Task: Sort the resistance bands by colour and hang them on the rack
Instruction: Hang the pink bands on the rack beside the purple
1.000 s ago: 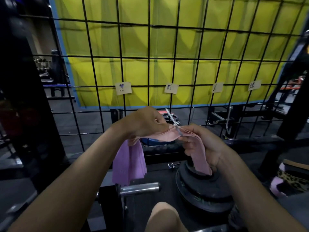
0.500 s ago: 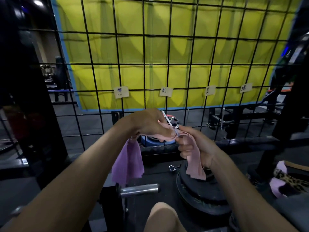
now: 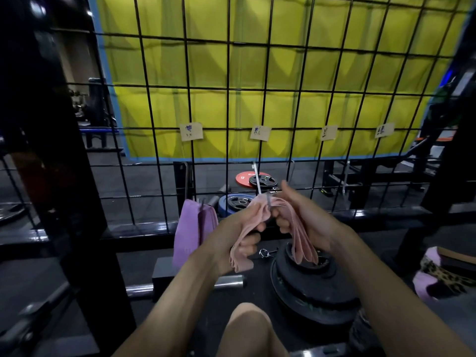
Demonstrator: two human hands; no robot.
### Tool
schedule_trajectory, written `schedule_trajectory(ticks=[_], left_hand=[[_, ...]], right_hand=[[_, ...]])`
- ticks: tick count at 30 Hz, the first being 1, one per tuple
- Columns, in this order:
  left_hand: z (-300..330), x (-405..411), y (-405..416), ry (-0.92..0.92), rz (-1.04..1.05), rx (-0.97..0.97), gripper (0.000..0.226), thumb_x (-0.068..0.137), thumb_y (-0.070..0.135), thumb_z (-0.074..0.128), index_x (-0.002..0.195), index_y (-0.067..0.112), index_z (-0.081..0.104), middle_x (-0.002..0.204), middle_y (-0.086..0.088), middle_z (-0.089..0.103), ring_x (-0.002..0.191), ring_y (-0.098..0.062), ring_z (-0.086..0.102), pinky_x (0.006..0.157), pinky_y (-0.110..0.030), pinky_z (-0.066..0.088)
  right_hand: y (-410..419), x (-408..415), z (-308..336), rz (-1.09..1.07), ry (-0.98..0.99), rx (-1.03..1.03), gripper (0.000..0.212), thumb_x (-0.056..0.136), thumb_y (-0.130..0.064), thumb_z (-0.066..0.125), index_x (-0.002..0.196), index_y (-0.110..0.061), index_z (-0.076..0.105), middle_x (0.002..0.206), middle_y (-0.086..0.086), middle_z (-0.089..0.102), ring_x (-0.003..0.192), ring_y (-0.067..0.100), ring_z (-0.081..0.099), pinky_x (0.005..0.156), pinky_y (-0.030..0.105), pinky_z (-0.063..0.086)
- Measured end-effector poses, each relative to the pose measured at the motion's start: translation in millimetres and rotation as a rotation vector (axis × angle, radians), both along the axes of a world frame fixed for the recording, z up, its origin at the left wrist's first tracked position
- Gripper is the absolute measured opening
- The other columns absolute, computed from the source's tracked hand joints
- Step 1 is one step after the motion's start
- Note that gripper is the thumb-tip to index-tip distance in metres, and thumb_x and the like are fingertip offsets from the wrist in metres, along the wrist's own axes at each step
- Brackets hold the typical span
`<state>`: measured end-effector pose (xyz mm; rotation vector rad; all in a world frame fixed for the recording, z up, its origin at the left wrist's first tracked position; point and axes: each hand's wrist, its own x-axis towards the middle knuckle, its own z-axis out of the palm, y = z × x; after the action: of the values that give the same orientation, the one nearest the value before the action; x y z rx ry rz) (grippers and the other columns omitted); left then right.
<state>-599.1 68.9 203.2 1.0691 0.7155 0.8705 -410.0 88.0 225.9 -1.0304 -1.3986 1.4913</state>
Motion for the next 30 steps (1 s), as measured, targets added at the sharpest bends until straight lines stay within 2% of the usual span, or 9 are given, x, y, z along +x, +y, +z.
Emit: schedule_trajectory(ticks=[3, 5, 9, 13, 17, 22, 24, 28, 30], left_hand=[[-13.5, -0.7, -0.9, -0.158, -0.052, -0.040, 0.031, 0.098, 0.049, 0.060, 0.094, 0.019, 0.064, 0.074, 0.005, 0.048, 0.052, -0.007, 0.027, 0.047, -0.021, 0.022], [-13.8, 0.5, -4.1, -0.216, -0.074, -0.055, 0.032, 0.099, 0.047, 0.059, 0.097, 0.016, 0.067, 0.077, 0.003, 0.054, 0.056, -0.008, 0.038, 0.052, -0.021, 0.032], [-12.2, 1.9, -4.4, -0.278, -0.193, -0.069, 0.044, 0.106, 0.042, 0.045, 0.122, 0.009, 0.070, 0.107, -0.011, 0.070, 0.075, -0.031, 0.063, 0.065, -0.041, 0.057], [-26.6, 0.6, 3.2, -0.333, -0.088, -0.096, 0.036, 0.098, 0.039, 0.060, 0.120, 0.013, 0.072, 0.115, -0.012, 0.065, 0.080, -0.021, 0.062, 0.070, -0.034, 0.051], [-40.5, 2.1, 0.1, -0.429, -0.055, -0.120, 0.023, 0.099, 0.036, 0.060, 0.099, 0.019, 0.075, 0.082, -0.001, 0.060, 0.062, -0.014, 0.053, 0.060, -0.028, 0.045], [-40.7, 4.5, -7.0, -0.261, 0.037, -0.029, 0.030, 0.100, 0.043, 0.053, 0.092, 0.022, 0.072, 0.071, 0.003, 0.058, 0.050, -0.007, 0.045, 0.042, -0.018, 0.036], [-41.4, 4.2, -10.0, -0.206, 0.056, 0.013, 0.035, 0.100, 0.045, 0.050, 0.097, 0.019, 0.074, 0.079, 0.000, 0.066, 0.054, -0.010, 0.053, 0.046, -0.020, 0.042], [-56.0, -2.9, -16.3, -0.220, 0.017, 0.003, 0.048, 0.103, 0.045, 0.043, 0.106, 0.011, 0.076, 0.092, -0.008, 0.070, 0.067, -0.015, 0.061, 0.059, -0.025, 0.049], [-66.3, -5.1, -19.3, -0.179, 0.023, 0.014, 0.044, 0.103, 0.042, 0.046, 0.108, 0.011, 0.076, 0.093, -0.009, 0.069, 0.069, -0.016, 0.060, 0.063, -0.028, 0.048]], right_hand=[[-6.2, 5.2, -0.7, 0.063, -0.037, 0.095, 0.074, 0.082, -0.070, 0.065, 0.123, -0.008, 0.063, 0.084, -0.001, 0.053, 0.066, 0.010, 0.044, 0.062, 0.025, 0.036], [-11.1, 5.3, -3.8, 0.107, -0.092, 0.158, 0.066, 0.078, -0.060, 0.076, 0.127, -0.018, 0.064, 0.089, -0.001, 0.058, 0.072, 0.013, 0.048, 0.066, 0.025, 0.039], [-14.5, 3.7, -7.3, 0.071, -0.272, 0.305, 0.048, 0.080, -0.033, 0.078, 0.126, -0.036, 0.065, 0.120, 0.014, 0.066, 0.112, 0.037, 0.062, 0.098, 0.052, 0.051], [-18.9, 0.7, 2.3, -0.039, -0.375, 0.424, 0.040, 0.079, -0.023, 0.060, 0.115, -0.039, 0.068, 0.106, 0.018, 0.065, 0.081, 0.032, 0.060, 0.073, 0.050, 0.048], [-19.1, 0.5, 1.4, -0.065, -0.433, 0.453, 0.029, 0.087, -0.024, 0.054, 0.112, -0.028, 0.068, 0.093, 0.011, 0.066, 0.073, 0.015, 0.058, 0.067, 0.030, 0.047], [-20.9, -7.7, -24.1, -0.112, -0.517, 0.416, 0.027, 0.091, -0.026, 0.043, 0.101, -0.013, 0.065, 0.084, 0.015, 0.065, 0.067, 0.016, 0.058, 0.066, 0.039, 0.047], [-24.1, -10.8, -31.6, -0.126, -0.418, 0.396, 0.026, 0.089, -0.018, 0.043, 0.101, -0.011, 0.065, 0.081, 0.005, 0.065, 0.070, 0.017, 0.060, 0.067, 0.038, 0.050], [-37.3, -15.5, -42.3, -0.072, -0.208, 0.319, 0.025, 0.089, -0.027, 0.049, 0.097, -0.010, 0.066, 0.079, 0.004, 0.065, 0.074, 0.024, 0.061, 0.071, 0.039, 0.051], [-41.7, -17.8, -51.6, -0.073, -0.179, 0.319, 0.019, 0.090, -0.010, 0.045, 0.090, -0.006, 0.064, 0.075, 0.009, 0.065, 0.072, 0.025, 0.061, 0.073, 0.043, 0.050]])
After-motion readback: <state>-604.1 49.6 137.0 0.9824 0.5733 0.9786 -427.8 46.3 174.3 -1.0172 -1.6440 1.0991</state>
